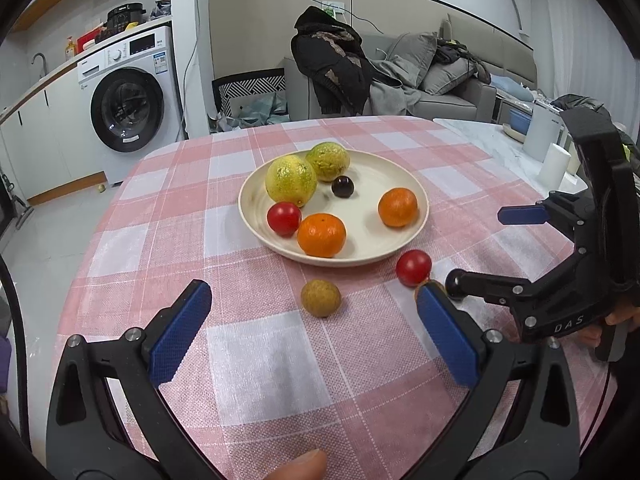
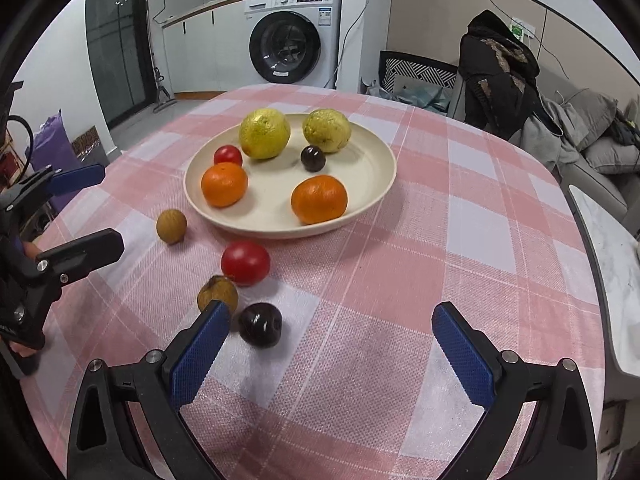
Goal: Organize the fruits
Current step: 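Withdraw both tools from the plate toward the remaining fruits, then close the right tool on a dark plum while the left tool grasps a small brown round fruit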
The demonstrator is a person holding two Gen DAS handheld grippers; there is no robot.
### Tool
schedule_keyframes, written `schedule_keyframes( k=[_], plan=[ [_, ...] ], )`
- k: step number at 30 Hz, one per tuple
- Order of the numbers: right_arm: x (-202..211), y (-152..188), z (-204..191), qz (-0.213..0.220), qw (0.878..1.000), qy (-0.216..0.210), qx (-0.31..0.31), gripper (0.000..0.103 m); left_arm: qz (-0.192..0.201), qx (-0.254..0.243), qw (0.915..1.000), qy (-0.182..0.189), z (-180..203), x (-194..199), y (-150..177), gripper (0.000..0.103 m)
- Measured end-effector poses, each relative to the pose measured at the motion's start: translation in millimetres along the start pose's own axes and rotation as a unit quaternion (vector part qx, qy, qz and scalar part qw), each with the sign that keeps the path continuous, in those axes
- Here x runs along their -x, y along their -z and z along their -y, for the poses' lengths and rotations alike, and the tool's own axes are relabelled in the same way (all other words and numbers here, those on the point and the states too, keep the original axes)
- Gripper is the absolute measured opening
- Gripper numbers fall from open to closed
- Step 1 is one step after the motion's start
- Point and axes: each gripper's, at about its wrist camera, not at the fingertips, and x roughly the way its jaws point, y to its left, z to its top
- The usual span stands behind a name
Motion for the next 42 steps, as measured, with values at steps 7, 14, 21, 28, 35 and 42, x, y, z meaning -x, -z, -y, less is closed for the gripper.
schedule_keyframes(
  k=[7, 14, 21, 28, 35, 42],
  plan=[
    [-4.0, 5.5, -6.2, -0.017, 1.000, -0.010, 0.014, 0.103, -0.015, -0.005, 0.9999, -0.001, -0.8, -13.8, 3.1, 0.102],
    [-15.4, 8.5, -11.4, -0.040, 0.999, -0.008, 0.024, 0.103, -0.028, -0.004, 0.9996, -0.003, -1.4, -23.3, 5.4, 0.102],
    [-21.0, 6.0, -6.4, -0.046, 0.999, -0.006, 0.014, 0.103, -0.037, -0.004, 0.9993, -0.001, -0.5, -28.3, 6.4, 0.102],
    [-24.2, 4.6, 1.9, -0.047, 0.999, -0.003, -0.005, 0.103, -0.041, 0.000, 0.9992, 0.000, -2.6, -30.3, 6.5, 0.102],
    [-21.3, 6.7, -6.3, -0.046, 0.999, -0.016, 0.011, 0.102, -0.046, -0.003, 0.9989, 0.004, -1.6, -33.0, 6.5, 0.102],
    [-16.4, 6.9, -12.0, -0.040, 0.998, -0.049, 0.020, 0.078, -0.050, -0.002, 0.9987, 0.007, -1.5, -35.4, 6.8, 0.102]
  ],
)
